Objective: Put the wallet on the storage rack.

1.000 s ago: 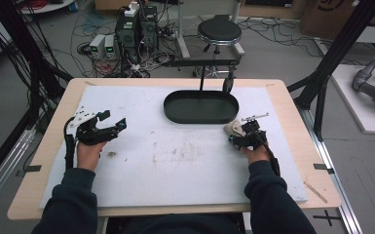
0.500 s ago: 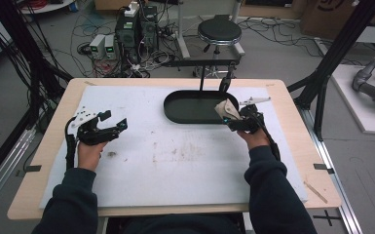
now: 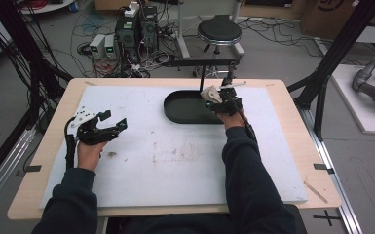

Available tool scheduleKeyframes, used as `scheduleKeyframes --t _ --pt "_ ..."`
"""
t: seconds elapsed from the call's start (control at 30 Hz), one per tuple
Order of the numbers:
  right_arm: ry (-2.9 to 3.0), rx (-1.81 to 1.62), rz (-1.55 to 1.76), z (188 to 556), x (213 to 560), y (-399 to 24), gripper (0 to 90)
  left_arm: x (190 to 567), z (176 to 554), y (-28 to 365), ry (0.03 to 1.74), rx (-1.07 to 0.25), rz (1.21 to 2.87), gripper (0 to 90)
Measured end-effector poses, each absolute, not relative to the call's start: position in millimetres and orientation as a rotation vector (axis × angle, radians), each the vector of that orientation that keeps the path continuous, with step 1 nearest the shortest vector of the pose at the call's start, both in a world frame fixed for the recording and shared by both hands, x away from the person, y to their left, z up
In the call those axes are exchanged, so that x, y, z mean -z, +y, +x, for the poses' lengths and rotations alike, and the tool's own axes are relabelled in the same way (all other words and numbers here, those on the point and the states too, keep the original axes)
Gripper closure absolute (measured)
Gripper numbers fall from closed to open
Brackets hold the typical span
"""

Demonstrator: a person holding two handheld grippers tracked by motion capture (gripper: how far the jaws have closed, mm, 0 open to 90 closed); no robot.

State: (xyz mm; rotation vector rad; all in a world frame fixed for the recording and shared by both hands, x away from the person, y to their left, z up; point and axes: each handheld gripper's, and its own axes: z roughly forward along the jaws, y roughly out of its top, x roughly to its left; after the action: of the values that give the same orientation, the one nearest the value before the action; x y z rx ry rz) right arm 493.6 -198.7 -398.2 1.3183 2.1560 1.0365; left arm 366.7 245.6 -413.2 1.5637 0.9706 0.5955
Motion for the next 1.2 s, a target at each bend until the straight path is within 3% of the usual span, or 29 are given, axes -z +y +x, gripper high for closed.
scheduleKeyframes --t 0.23,0.37,0.43,0.6,0.83,1.2 --pt "2.158 -1.017 1.337 508 418 -185 43.1 413 367 246 0.97 -0.594 1.563 20.9" --pt "2.169 -0.966 1.305 510 427 -182 36.2 414 367 246 0.967 -0.591 1.563 20.9" --pt "2.15 -0.939 1.287 508 423 -184 31.3 414 367 246 0.969 -0.591 1.562 20.9" --pt "2.12 -0.994 1.281 500 408 -198 29.8 414 367 247 0.971 -0.59 1.559 20.9" --pt "2.121 -1.084 1.261 469 387 -250 21.2 414 367 246 0.969 -0.591 1.564 20.9" --pt "2.048 -1.138 1.156 400 380 -304 20.6 411 365 245 0.96 -0.617 1.567 20.9"
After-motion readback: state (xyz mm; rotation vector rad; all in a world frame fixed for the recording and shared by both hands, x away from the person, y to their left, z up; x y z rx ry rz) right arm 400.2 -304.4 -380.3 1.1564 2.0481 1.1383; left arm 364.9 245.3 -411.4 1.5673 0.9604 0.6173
